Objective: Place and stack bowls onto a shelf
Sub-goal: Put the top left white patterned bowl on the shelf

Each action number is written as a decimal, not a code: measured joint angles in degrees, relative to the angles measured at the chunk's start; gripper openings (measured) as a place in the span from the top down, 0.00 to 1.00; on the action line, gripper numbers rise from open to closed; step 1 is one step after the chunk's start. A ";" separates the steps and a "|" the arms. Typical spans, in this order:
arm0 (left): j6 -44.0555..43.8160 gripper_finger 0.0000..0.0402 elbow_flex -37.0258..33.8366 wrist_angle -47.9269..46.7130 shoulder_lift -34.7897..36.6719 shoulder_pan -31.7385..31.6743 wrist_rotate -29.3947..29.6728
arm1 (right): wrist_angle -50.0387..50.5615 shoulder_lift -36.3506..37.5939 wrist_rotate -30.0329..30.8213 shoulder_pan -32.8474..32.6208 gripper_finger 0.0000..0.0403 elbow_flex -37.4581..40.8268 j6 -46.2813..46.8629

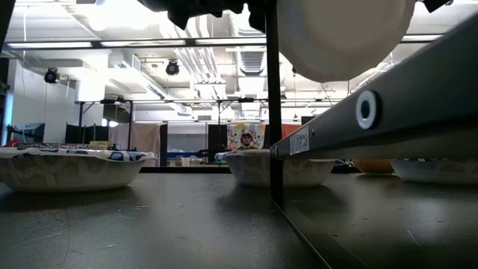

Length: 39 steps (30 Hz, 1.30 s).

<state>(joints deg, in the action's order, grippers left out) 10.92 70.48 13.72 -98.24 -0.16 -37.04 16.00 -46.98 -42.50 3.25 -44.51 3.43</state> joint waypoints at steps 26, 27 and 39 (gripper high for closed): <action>4.72 0.65 1.37 -3.86 0.76 -7.70 -7.02 | 4.34 -9.05 5.60 -8.42 0.97 0.04 27.44; 5.35 0.65 1.75 -4.25 0.76 -7.79 -6.90 | 4.31 -9.74 5.65 -9.10 0.97 0.04 28.51; 13.72 0.65 9.66 -18.88 0.85 -8.20 2.80 | 6.16 -16.83 24.23 -22.98 0.97 -9.25 25.33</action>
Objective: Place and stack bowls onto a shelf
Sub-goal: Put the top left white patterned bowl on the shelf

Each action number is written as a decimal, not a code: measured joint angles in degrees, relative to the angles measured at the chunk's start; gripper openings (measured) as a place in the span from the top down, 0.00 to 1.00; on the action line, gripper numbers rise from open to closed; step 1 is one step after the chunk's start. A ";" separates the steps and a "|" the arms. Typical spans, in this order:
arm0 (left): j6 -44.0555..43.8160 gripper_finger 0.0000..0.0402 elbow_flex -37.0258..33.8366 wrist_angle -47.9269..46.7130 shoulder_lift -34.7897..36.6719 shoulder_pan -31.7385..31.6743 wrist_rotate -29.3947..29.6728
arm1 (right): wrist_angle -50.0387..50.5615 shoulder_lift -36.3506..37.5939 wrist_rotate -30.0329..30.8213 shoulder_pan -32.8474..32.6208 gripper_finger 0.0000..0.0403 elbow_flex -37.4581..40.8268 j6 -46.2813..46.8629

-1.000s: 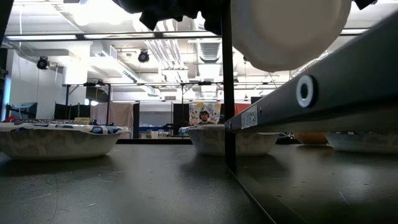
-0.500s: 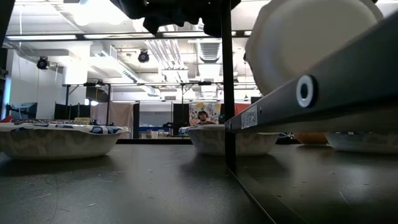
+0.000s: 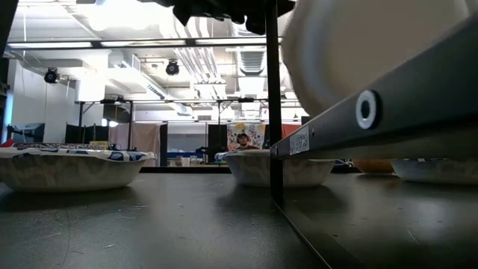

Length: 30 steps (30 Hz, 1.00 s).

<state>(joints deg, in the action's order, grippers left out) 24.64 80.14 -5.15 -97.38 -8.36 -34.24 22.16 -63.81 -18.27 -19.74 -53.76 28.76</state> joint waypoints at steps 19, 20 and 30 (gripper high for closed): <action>-8.03 0.65 6.03 -21.53 2.29 -0.15 17.88 | 16.49 -21.40 14.05 -10.79 0.97 -16.78 -3.27; -8.85 0.65 5.94 -22.15 2.67 -0.15 17.94 | 16.44 -22.38 14.66 -11.22 0.97 -17.44 -3.27; -10.81 0.65 5.90 -24.61 10.09 0.00 19.36 | 19.23 -29.52 17.65 -16.52 0.97 -26.26 -0.98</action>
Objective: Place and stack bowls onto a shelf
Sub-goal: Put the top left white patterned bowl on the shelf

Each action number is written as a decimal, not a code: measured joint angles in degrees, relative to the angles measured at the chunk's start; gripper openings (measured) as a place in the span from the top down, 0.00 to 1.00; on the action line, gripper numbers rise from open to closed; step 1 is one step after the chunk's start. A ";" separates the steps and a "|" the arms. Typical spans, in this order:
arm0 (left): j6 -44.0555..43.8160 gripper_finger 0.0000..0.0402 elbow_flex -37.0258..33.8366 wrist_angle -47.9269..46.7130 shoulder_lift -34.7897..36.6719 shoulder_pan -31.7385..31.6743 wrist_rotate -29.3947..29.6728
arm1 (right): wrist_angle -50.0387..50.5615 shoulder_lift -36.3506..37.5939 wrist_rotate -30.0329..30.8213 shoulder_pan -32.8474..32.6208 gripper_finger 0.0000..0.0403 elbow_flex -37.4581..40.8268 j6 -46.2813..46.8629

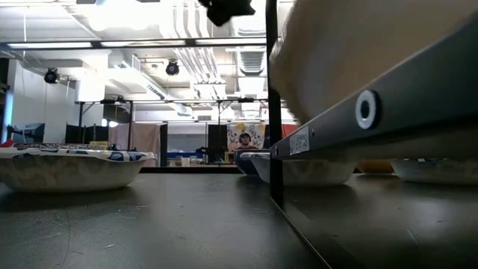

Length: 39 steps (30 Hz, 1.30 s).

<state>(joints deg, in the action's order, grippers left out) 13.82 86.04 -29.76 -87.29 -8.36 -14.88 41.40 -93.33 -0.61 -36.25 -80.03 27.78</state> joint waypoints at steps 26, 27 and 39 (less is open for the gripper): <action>-5.99 0.65 -0.24 -2.94 13.23 0.07 3.00 | 0.06 -8.54 -5.41 -4.96 0.96 -1.89 11.35; -5.99 0.65 -0.24 -3.50 13.25 0.09 3.00 | -0.09 -8.32 -5.42 -4.81 0.95 -1.88 11.40; -5.53 0.65 -0.37 -6.37 12.71 0.09 3.00 | -1.10 -6.57 -5.39 -4.22 0.70 -1.86 12.30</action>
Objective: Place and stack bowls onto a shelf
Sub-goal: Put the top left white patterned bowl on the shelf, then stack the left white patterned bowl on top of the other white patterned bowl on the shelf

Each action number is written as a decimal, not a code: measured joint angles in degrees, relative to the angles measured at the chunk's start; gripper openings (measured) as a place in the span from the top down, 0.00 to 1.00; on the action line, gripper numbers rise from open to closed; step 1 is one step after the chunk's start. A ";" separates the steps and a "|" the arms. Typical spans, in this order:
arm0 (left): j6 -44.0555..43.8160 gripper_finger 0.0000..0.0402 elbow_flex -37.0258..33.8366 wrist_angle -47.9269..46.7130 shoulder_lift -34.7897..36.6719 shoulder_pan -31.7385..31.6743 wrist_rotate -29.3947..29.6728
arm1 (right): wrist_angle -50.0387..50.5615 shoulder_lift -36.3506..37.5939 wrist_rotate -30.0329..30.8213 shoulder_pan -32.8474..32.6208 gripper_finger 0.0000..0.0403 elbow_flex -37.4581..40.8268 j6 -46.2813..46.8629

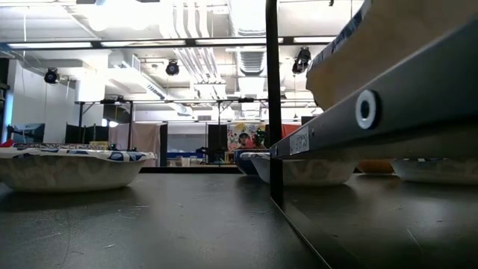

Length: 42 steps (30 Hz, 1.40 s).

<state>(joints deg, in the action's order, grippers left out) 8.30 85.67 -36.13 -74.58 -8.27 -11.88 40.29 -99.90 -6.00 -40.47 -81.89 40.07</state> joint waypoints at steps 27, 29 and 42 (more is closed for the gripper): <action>-13.55 0.65 -11.51 -19.73 0.54 4.11 7.99 | 26.52 0.14 1.32 5.13 0.59 -11.96 -2.61; -13.90 0.65 -15.34 -18.62 0.54 4.57 8.00 | 30.53 0.15 2.61 6.00 0.60 -12.53 -4.08; -13.49 0.65 -30.92 -12.13 0.54 4.61 8.14 | 39.54 1.24 4.68 10.41 0.60 -12.55 -9.61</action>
<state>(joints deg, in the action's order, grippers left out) -5.19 54.74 -48.25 -74.04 -3.66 -3.74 79.83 -98.66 -1.32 -30.06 -94.43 30.47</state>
